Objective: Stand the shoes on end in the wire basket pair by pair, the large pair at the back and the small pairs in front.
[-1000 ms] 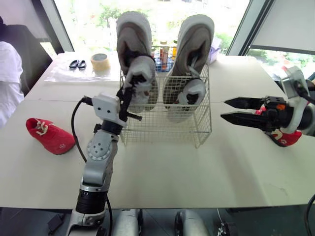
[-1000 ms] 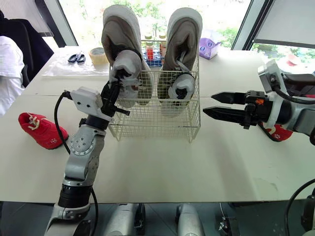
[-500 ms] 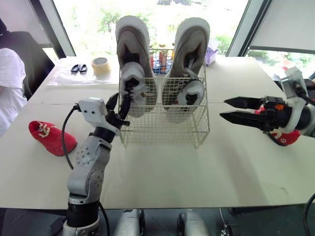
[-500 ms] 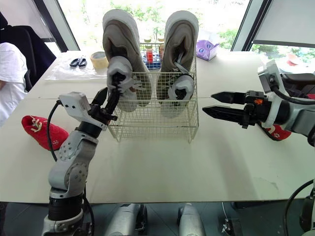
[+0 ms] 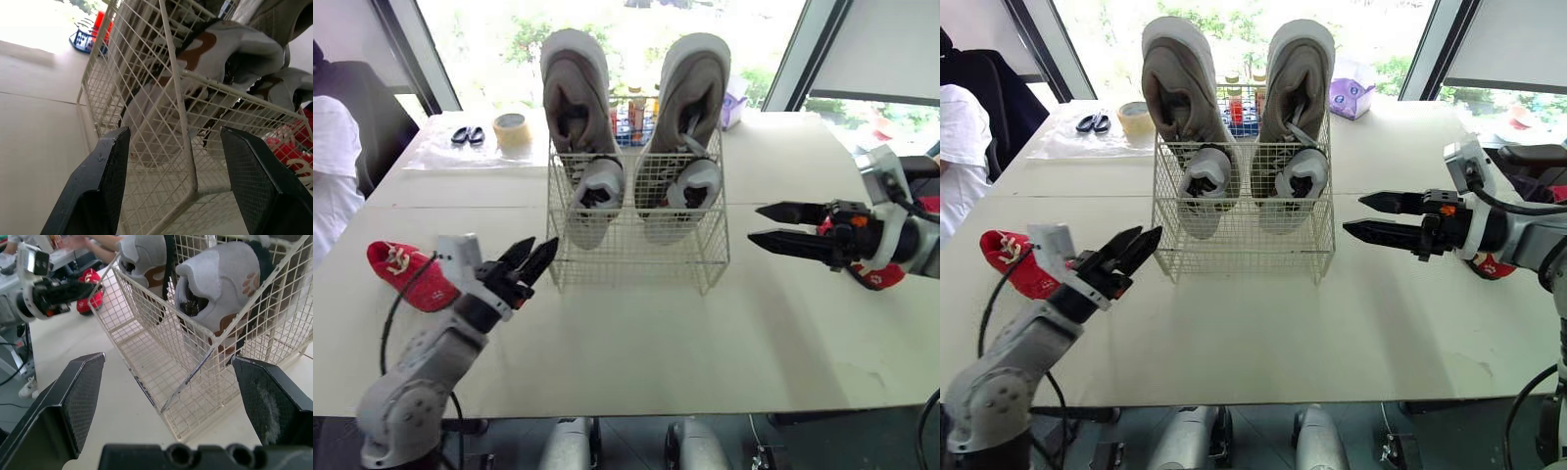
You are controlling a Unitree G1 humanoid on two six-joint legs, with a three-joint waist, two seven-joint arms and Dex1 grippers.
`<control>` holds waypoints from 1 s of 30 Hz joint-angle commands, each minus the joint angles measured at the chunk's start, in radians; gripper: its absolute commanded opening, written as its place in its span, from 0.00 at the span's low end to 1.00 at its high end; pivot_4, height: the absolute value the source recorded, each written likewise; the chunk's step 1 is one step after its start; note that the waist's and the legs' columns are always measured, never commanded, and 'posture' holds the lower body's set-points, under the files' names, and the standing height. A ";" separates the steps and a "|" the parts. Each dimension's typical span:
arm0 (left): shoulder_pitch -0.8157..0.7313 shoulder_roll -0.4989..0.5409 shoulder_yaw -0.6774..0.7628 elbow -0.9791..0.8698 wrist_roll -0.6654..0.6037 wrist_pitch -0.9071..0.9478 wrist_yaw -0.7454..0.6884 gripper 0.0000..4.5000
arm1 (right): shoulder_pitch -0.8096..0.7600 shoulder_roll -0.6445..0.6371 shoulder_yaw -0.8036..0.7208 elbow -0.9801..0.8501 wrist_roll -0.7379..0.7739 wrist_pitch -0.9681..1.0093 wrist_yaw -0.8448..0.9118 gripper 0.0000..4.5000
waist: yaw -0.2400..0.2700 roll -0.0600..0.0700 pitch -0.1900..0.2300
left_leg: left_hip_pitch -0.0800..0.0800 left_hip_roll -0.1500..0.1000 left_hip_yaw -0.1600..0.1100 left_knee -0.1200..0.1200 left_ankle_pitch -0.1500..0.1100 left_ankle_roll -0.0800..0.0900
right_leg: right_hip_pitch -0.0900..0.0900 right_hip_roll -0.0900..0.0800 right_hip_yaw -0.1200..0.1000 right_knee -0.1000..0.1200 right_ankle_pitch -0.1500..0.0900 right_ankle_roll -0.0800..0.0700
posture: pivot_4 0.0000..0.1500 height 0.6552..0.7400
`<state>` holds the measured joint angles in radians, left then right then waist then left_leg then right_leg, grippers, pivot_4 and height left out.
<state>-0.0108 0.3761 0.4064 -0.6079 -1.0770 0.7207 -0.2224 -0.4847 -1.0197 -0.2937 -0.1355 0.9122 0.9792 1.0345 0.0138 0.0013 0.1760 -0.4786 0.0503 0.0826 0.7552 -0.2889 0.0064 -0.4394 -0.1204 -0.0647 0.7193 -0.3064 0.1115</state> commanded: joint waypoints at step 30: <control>0.072 0.245 -0.376 -0.362 -0.190 -0.011 0.126 0.99 | 0.363 0.166 -0.327 0.490 -0.466 -0.651 -0.338 1.00 | -0.002 0.000 -0.001 | 0.002 -0.001 0.003 0.000 0.000 -0.001 | 0.000 0.002 0.004 0.000 0.000 0.000 | 1.00 0.15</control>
<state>0.0504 0.6147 0.0153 -0.9265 -1.2493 0.7326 -0.0990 -0.1068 -0.8173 -0.6020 0.3426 0.4538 0.3598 0.6835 0.0121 0.0015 0.1745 -0.4770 0.0494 0.0857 0.7548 -0.2886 0.0058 -0.4396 -0.1187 -0.0604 0.7189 -0.3068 0.1110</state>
